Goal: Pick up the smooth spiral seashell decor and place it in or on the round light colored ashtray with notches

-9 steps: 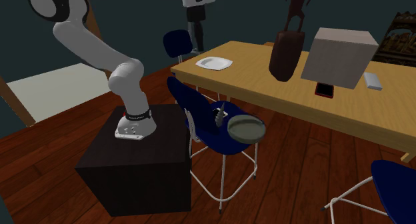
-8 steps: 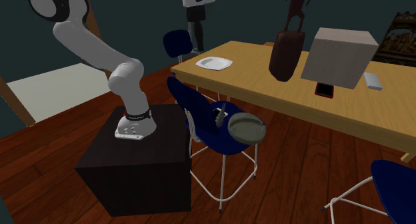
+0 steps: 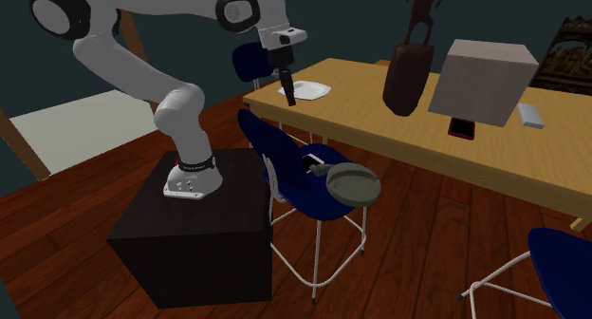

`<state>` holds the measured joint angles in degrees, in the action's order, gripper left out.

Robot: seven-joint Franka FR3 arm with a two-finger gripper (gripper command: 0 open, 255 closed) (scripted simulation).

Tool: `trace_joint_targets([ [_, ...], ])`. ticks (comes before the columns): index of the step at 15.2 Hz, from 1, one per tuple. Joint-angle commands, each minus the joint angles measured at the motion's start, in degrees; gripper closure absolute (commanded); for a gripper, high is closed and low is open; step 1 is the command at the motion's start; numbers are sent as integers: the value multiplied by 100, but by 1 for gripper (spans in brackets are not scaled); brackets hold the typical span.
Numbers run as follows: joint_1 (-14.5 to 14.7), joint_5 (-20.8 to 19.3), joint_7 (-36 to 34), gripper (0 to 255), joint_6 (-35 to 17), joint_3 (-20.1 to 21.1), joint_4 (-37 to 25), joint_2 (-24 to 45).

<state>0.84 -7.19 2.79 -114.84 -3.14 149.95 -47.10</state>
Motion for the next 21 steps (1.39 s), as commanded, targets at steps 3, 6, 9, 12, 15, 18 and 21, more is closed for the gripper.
trace_joint_targets([
  [3,7,-74,406,0,-1182,-407,784,80],
  [6,32,-118,751,0,-2141,-756,1232,380],
  [9,133,-109,1160,0,-3183,-1169,1556,897],
  [12,434,45,1690,0,-4287,-1716,1737,1622],
  [15,1288,565,2500,0,-5390,-2666,1761,2469],
  [18,1706,660,2584,0,-5661,-3043,1720,2738],
  [21,2425,868,2731,0,-5997,-3670,1646,3084],
])
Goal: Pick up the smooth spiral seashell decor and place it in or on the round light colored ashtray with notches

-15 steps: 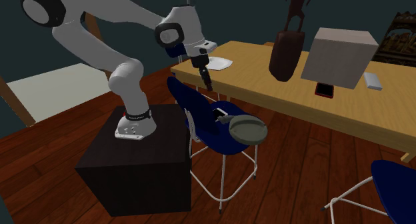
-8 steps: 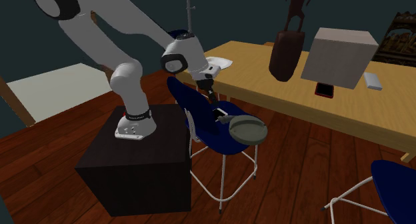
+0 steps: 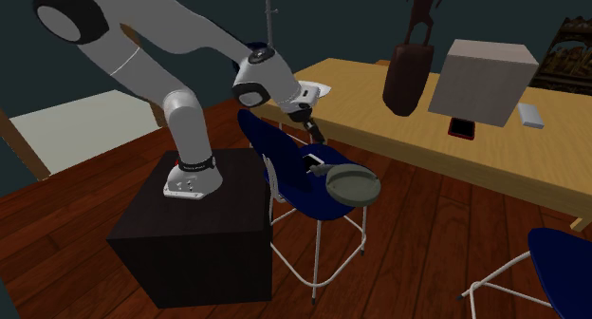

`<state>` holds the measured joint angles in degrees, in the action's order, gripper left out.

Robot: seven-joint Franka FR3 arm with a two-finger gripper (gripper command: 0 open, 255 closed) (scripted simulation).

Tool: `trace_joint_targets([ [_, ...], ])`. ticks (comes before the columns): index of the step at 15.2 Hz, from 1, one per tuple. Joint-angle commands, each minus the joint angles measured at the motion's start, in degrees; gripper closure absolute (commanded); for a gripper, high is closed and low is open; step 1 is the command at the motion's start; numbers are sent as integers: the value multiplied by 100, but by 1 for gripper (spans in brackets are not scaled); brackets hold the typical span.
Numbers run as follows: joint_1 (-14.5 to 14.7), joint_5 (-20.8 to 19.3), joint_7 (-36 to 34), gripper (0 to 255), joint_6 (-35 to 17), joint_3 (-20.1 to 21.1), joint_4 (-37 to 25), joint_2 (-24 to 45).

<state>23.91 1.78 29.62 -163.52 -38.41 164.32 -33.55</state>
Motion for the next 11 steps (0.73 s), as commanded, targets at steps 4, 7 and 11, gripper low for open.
trace_joint_targets([
  [4,444,185,96,0,473,-310,-532,717],
  [7,1217,705,442,0,1239,-915,-1324,1847],
  [11,1941,2088,1444,0,2503,-1504,-2407,3784],
])
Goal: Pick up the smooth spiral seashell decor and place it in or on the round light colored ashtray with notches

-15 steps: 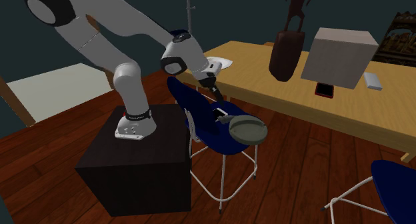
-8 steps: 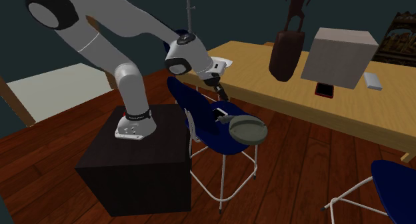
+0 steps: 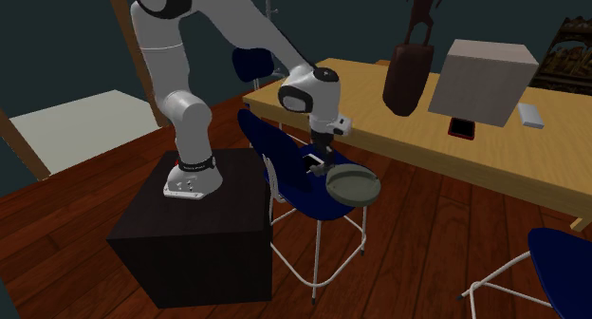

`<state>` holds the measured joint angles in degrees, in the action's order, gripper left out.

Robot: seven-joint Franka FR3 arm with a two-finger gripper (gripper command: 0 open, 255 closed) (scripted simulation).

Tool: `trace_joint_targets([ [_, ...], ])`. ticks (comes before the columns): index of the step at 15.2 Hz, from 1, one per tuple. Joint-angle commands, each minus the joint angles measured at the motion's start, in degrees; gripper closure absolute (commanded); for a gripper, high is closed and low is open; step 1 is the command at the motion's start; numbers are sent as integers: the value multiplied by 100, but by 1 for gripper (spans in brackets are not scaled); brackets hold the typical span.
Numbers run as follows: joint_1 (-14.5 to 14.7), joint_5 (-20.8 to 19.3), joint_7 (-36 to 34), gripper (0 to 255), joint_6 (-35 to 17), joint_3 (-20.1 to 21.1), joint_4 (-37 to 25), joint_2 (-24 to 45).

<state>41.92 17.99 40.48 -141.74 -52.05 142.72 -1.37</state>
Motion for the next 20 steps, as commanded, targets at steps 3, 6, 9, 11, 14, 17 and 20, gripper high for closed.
trace_joint_targets([
  [3,-32,831,613,0,348,85,-325,924],
  [6,-126,1246,896,0,221,265,-319,1209],
  [9,-220,1594,1131,0,121,436,-326,1447],
  [11,-217,1595,1132,0,122,433,-326,1448],
  [14,-217,1595,1132,0,122,433,-326,1448],
  [17,-204,1572,1124,255,76,428,-260,1402],
  [20,-214,1483,1082,255,162,379,-331,1377],
])
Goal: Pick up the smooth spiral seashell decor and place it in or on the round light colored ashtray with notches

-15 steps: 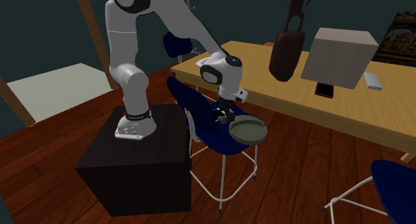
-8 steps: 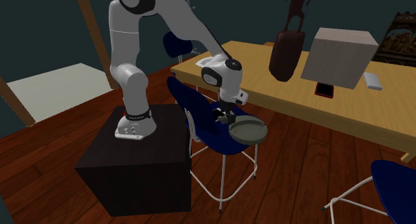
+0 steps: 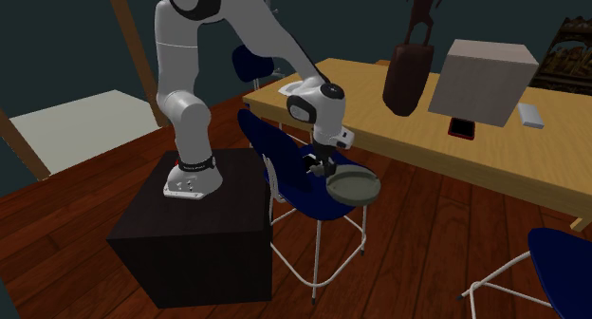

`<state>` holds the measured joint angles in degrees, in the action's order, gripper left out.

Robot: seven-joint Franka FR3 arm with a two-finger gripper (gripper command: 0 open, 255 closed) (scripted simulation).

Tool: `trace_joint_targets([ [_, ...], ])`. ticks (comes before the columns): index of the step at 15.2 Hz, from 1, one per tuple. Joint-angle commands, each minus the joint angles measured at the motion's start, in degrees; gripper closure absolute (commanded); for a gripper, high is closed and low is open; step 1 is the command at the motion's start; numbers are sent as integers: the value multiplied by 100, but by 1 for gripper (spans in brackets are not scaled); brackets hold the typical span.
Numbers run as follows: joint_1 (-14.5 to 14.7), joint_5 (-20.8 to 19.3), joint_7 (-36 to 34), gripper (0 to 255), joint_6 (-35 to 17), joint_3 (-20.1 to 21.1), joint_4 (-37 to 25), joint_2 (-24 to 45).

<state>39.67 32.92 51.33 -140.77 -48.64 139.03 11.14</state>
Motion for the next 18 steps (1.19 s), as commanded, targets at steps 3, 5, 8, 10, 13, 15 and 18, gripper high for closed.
trace_joint_targets([
  [3,-10,36,38,255,64,57,26,162],
  [5,-11,2,17,255,98,40,-1,152],
  [8,90,-185,-171,255,88,-26,63,-7],
  [10,181,-474,-392,255,160,-151,76,-213],
  [13,292,-920,-735,255,279,-307,82,-532],
  [15,342,-1220,-968,255,368,-382,76,-748],
  [18,343,-1359,-1065,255,424,-409,58,-854],
])
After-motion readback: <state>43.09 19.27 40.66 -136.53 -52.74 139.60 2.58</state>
